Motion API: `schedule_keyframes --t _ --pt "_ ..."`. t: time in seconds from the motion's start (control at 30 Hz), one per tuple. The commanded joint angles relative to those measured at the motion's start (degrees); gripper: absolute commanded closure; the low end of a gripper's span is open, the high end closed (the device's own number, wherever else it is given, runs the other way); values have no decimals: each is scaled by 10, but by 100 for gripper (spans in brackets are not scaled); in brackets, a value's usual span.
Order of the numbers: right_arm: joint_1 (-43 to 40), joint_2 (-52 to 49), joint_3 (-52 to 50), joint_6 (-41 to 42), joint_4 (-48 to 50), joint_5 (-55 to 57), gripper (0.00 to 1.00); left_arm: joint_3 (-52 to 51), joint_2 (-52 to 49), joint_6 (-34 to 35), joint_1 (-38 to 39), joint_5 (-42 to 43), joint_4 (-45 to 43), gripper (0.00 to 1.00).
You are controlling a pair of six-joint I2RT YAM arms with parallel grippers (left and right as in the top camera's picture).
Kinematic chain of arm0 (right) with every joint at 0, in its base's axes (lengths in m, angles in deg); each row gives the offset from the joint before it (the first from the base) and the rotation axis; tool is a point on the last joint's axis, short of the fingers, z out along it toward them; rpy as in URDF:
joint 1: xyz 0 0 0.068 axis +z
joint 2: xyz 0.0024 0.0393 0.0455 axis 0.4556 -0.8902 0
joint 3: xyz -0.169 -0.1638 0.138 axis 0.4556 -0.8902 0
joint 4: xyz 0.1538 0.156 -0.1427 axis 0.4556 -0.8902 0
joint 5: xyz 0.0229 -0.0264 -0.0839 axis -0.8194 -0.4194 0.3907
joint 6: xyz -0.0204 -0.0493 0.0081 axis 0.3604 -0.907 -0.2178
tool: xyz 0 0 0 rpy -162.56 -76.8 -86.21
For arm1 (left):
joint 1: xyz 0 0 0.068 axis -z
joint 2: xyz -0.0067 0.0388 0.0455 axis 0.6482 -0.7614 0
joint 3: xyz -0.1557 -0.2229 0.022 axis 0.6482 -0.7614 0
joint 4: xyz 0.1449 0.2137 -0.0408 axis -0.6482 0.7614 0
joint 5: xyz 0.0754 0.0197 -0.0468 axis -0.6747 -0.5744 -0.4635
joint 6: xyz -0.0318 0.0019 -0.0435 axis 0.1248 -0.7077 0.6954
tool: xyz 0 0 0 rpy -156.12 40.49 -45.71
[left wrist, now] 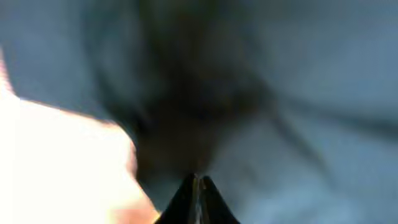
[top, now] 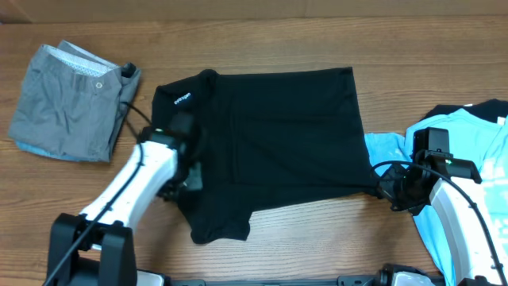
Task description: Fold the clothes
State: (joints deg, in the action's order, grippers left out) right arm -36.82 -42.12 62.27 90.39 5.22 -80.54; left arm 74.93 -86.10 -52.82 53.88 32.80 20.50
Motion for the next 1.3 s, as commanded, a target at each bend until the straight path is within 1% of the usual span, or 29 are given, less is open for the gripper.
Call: schedule_keyframes --t 0.0,0.13,0.23,0.4,0.53,0.67,0.77,0.8,0.83,0.97,1.07,1.17,1.27 --pt "-3 8 11 -4 2 0 95 -7 -12 -6 -64 -53 -64 96" --pt "-3 8 11 -4 -1 0 95 -11 -43 -21 -114 -54 -113 96" --pt "-3 8 11 -4 -3 1 95 -11 -72 -39 -139 -54 -127 96" --pt "-3 8 11 -4 -3 1 95 -11 -147 -62 -173 -62 -151 96" --pt "-3 8 11 -4 -2 1 95 -10 -198 -64 -195 -81 -217 96" --pt "-3 8 11 -5 3 1 95 6 -210 -75 -223 -45 -306 96" --pt "-3 8 11 -9 9 0 95 40 -209 -84 -238 4 -320 96" --pt "-3 8 11 -9 9 0 95 76 -209 -112 -244 45 -308 96" --pt "-3 8 11 -9 9 0 95 94 -209 -124 -244 57 -296 96" --pt "-3 8 11 -11 9 0 95 163 -205 -134 -243 89 -216 96" --pt "-3 8 11 -13 9 0 95 211 -191 -137 -243 124 -138 96" --pt "-3 8 11 -13 9 0 95 237 -164 -160 -242 178 -74 96" --pt "-3 8 11 -13 7 0 95 240 -120 -172 -235 207 -14 96"
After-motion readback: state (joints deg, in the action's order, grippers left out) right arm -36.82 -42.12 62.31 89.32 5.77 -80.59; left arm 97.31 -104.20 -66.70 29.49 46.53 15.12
